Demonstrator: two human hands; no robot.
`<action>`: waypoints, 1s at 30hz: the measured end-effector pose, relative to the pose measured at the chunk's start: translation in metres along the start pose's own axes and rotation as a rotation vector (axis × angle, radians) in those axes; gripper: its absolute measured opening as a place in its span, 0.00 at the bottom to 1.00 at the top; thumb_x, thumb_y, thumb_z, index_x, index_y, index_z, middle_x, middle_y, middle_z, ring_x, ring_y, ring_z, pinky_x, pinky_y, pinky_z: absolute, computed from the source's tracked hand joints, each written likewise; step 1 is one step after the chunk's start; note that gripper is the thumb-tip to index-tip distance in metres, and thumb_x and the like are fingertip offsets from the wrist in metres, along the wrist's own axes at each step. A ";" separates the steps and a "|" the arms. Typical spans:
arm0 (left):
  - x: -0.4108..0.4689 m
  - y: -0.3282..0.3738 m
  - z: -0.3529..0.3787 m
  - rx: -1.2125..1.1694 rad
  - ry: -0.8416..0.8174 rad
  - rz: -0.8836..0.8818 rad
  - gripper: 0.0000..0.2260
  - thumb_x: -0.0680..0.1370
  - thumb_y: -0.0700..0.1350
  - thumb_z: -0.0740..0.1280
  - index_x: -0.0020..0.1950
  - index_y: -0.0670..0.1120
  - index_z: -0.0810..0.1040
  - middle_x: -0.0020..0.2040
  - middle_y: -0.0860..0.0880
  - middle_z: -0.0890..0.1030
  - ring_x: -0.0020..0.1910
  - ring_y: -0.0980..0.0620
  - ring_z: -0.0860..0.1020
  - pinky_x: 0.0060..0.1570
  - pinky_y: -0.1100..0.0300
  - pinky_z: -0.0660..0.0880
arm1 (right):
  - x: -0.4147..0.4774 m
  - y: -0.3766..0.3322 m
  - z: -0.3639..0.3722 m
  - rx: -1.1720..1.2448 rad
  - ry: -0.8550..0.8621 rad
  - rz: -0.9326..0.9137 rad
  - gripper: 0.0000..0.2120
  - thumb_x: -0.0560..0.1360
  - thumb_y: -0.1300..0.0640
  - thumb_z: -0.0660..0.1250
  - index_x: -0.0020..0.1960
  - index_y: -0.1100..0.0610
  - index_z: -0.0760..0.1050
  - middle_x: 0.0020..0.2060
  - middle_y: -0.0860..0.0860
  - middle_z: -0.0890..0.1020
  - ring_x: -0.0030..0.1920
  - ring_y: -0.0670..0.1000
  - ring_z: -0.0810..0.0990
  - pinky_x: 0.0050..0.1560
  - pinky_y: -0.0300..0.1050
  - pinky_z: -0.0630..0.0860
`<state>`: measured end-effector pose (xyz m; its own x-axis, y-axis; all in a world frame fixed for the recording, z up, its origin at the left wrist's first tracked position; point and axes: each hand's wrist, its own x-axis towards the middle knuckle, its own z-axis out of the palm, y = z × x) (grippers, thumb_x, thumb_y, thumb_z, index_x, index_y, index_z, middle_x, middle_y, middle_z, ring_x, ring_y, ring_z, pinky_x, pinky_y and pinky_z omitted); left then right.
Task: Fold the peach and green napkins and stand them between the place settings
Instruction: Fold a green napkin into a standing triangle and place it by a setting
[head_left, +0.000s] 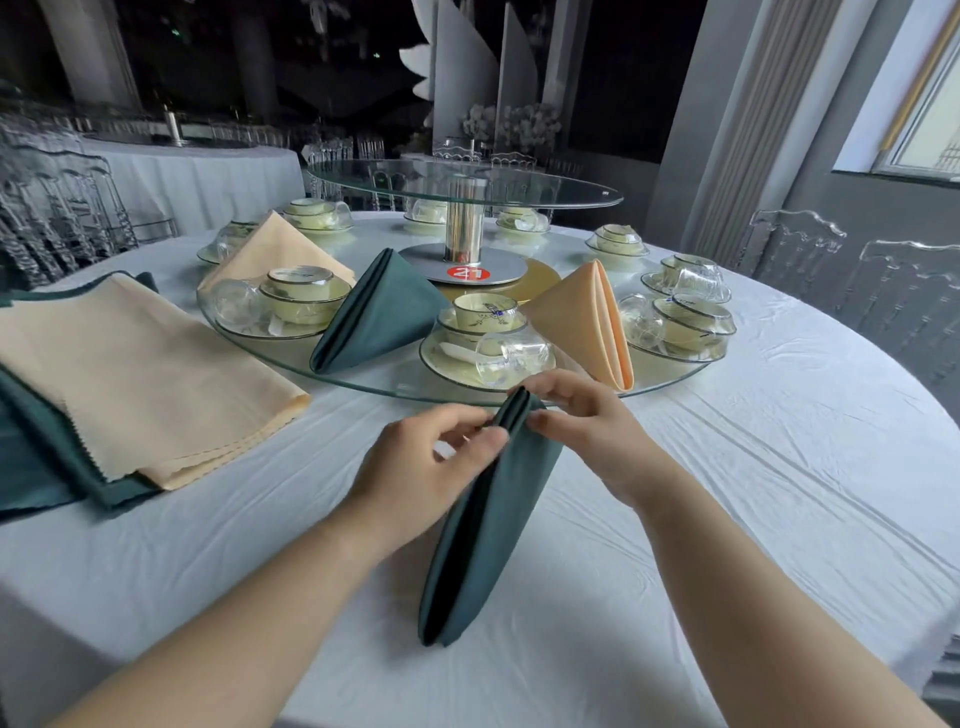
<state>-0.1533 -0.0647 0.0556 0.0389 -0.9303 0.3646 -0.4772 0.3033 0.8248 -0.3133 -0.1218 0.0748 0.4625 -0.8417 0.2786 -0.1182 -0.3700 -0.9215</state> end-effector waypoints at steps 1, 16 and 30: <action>0.004 -0.007 -0.004 0.005 0.007 -0.002 0.24 0.62 0.68 0.55 0.48 0.57 0.79 0.45 0.59 0.82 0.46 0.59 0.78 0.49 0.62 0.73 | 0.001 0.001 -0.001 0.035 0.007 -0.001 0.06 0.64 0.61 0.64 0.38 0.51 0.75 0.38 0.43 0.79 0.46 0.43 0.75 0.50 0.34 0.70; 0.042 -0.062 -0.010 0.855 -0.314 -0.146 0.24 0.82 0.52 0.46 0.76 0.49 0.42 0.76 0.55 0.41 0.74 0.58 0.40 0.70 0.61 0.37 | 0.009 0.002 -0.017 -0.155 -0.047 -0.008 0.12 0.61 0.49 0.72 0.43 0.51 0.80 0.48 0.62 0.79 0.47 0.51 0.74 0.54 0.44 0.69; 0.047 -0.072 -0.031 0.876 -0.205 -0.297 0.22 0.82 0.52 0.45 0.76 0.52 0.45 0.76 0.55 0.42 0.75 0.56 0.42 0.71 0.52 0.37 | 0.006 -0.007 -0.034 -0.074 -0.047 0.000 0.07 0.61 0.54 0.76 0.36 0.45 0.81 0.38 0.39 0.79 0.37 0.50 0.69 0.31 0.28 0.67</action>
<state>-0.0896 -0.1235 0.0266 0.1495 -0.9879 0.0406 -0.9652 -0.1369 0.2230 -0.3400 -0.1375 0.0920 0.5027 -0.8232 0.2640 -0.1818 -0.3992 -0.8987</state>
